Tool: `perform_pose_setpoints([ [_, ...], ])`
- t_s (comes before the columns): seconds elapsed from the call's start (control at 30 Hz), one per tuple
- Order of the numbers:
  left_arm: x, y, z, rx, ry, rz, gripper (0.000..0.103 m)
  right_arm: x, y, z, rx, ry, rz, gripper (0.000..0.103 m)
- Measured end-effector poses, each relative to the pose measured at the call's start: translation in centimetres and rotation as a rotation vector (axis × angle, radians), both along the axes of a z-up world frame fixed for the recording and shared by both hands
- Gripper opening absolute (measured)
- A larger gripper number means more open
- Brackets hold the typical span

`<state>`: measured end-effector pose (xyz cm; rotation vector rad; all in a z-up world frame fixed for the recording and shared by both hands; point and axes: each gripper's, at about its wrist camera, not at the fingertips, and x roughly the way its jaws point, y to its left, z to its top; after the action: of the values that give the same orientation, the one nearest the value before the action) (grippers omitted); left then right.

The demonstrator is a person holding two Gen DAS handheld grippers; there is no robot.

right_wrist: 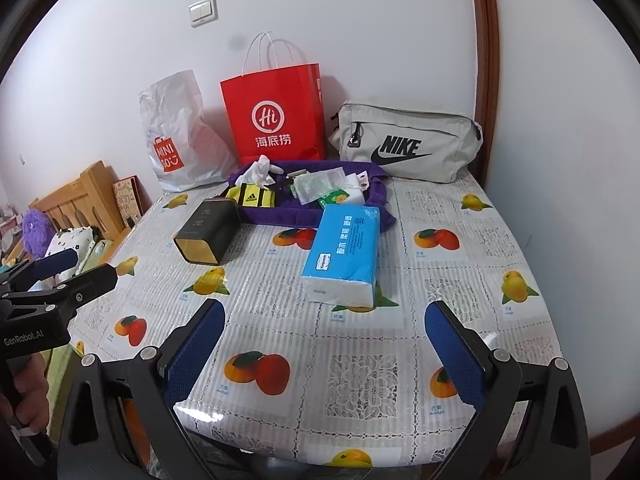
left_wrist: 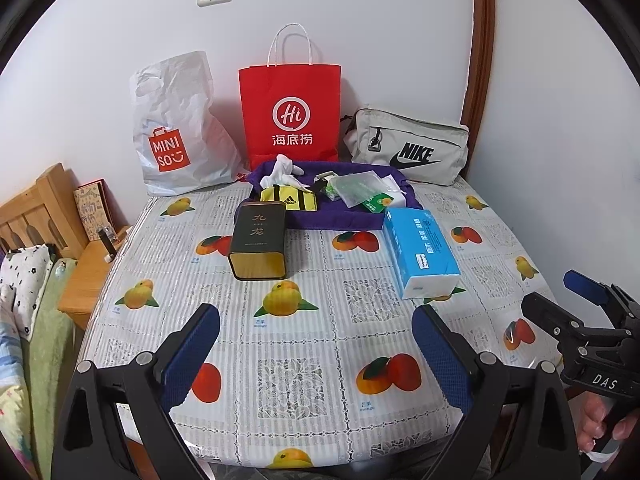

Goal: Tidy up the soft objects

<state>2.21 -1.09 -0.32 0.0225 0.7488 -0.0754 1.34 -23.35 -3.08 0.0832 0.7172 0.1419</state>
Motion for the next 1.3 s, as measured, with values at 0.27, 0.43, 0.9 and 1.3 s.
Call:
perform_pose_setpoints([
  [0.27,-0.02,-0.11,0.00,0.000,0.002,-0.002,0.097,0.13,-0.01,-0.09,0.001,0.001,0.007,0.099],
  [0.43,0.00,-0.06,0.07,0.000,0.003,-0.007,0.097,0.10,0.16,-0.06,0.001,0.000,0.006,0.099],
  [0.9,0.02,0.29,0.13,0.001,0.005,-0.008,0.097,0.04,0.42,0.23,-0.001,0.001,0.010,0.099],
  [1.3,-0.02,0.34,0.12,-0.001,0.004,-0.009,0.097,-0.05,0.35,0.32,-0.002,-0.003,0.009,0.099],
])
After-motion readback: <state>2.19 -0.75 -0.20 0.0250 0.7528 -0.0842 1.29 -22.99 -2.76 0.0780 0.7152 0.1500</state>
